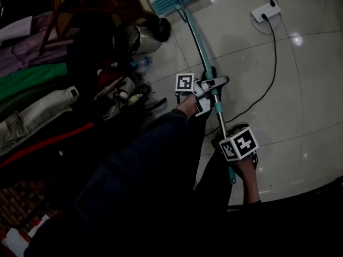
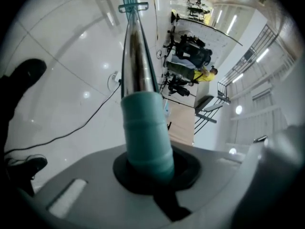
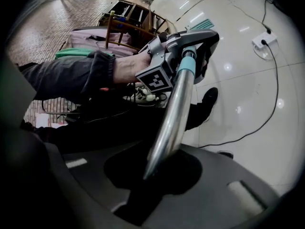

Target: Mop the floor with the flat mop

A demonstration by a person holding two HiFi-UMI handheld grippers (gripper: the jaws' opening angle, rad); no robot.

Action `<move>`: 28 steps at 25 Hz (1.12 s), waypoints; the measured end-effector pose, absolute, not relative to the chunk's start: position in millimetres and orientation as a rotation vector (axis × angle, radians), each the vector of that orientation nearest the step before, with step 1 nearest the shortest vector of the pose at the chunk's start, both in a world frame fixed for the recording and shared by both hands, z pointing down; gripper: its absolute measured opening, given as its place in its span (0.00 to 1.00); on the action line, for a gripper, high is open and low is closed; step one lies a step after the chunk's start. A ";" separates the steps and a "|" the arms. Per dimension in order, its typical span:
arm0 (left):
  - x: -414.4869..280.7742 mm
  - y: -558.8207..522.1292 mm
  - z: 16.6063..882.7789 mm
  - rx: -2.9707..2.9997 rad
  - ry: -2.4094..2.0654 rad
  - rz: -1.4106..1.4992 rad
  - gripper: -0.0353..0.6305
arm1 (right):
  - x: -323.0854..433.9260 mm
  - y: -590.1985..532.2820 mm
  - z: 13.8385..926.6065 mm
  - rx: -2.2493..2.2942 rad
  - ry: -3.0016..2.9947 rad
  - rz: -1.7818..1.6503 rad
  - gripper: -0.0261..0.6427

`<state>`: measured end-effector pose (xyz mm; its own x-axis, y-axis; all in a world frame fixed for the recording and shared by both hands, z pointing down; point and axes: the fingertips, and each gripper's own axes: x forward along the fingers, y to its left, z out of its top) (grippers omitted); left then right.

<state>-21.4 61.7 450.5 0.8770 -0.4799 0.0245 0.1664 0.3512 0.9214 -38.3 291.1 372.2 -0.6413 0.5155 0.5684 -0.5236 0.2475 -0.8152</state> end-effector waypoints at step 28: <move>65.8 243.9 427.2 1.091 -0.220 -0.255 0.06 | 29.0 461.0 347.4 0.057 -1.701 1.601 0.15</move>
<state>65.8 243.9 427.2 0.9492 -0.3106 0.0509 0.0952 0.4373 0.8943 29.0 461.0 347.4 -0.6924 0.4634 0.5530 -0.5240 0.2040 -0.8270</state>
